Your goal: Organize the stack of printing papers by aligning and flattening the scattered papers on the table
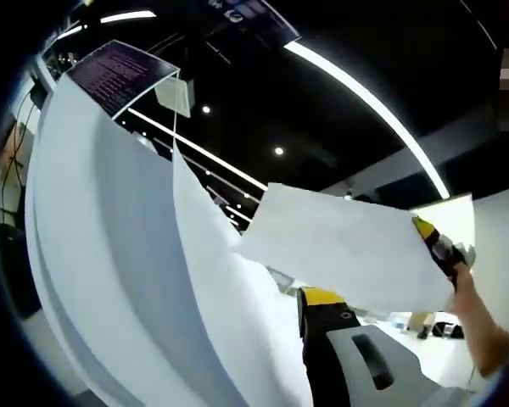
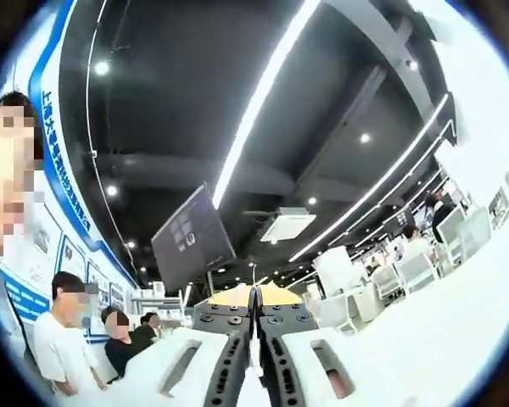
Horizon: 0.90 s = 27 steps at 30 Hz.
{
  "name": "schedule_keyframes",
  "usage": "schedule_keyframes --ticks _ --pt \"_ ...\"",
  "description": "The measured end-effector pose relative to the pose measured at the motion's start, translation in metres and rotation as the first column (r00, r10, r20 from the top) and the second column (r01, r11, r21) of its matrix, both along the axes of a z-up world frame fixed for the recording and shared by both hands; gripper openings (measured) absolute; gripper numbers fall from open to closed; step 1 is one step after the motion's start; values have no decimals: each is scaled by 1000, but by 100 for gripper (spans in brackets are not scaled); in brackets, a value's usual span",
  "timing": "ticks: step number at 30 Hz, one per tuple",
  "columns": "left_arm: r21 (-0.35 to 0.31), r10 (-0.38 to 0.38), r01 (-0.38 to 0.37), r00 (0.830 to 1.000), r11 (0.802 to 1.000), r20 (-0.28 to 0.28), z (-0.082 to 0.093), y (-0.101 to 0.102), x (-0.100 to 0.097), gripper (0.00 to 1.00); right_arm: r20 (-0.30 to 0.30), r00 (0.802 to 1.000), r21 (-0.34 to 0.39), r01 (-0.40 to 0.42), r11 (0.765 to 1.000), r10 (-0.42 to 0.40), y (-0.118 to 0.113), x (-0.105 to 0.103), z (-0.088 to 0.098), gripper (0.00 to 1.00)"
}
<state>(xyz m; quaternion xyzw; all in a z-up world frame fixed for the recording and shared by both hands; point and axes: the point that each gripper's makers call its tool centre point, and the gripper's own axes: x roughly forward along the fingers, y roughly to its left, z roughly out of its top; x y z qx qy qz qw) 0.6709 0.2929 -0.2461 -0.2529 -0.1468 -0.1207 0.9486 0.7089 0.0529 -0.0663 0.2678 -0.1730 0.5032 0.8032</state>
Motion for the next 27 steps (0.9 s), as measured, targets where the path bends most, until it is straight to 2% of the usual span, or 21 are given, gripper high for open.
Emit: schedule_keyframes --ticks 9,13,22,27 --pt "-2 0 0 1000 1000 1 0 0 0 25 -78 996 -13 44 999 -45 -3 24 -34 0" --pt "-1 0 0 1000 1000 0 0 1 1 25 -116 992 3 54 999 -54 -8 32 -43 0" --pt "4 0 0 1000 1000 -3 -1 1 2 26 -143 985 -10 95 995 -95 -13 45 -56 0" --pt "7 -1 1 1000 1000 -5 -1 0 2 26 -176 978 21 117 993 -112 -19 55 -61 0"
